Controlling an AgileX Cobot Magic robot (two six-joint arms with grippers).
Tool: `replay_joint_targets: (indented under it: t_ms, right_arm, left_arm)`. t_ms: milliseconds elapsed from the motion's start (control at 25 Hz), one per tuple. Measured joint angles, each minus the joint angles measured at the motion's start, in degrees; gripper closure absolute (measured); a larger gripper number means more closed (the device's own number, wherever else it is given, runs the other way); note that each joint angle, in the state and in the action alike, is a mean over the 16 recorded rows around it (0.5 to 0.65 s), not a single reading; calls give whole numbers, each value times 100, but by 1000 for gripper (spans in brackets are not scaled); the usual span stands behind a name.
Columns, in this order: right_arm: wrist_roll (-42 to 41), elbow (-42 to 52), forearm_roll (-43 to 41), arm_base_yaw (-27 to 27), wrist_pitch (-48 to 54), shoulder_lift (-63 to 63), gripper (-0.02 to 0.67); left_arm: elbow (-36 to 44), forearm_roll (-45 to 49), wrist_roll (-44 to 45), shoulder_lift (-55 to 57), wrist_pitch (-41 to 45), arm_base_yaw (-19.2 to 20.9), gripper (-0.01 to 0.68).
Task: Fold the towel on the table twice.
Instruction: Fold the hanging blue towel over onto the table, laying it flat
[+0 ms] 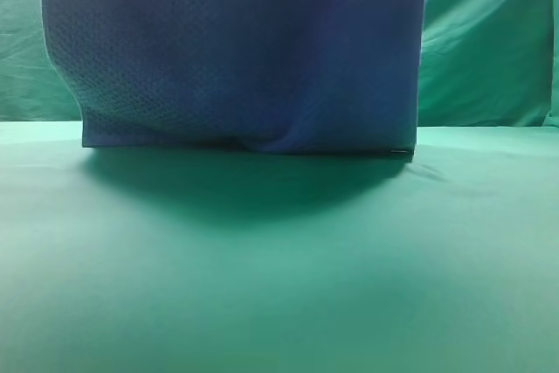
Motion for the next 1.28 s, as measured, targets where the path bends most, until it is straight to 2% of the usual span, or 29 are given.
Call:
replay_joint_targets:
  t_ms: [240, 480, 760, 1280]
  right_arm:
    - [92, 1287, 5, 55, -311, -791, 649]
    - [261, 2296, 30, 111, -496, -1470, 649]
    - [467, 3141, 93, 279, -482, -2161, 649]
    - [742, 4522, 212, 1059, -110, -3172, 649]
  left_arm:
    - [959, 189, -97, -512, -323, -281, 673]
    - [2459, 315, -316, -1362, -1047, -505, 673]
    - [4096, 399, -552, -2556, -1670, -566, 673]
    - [5974, 442, -634, -4358, -1555, -583, 673]
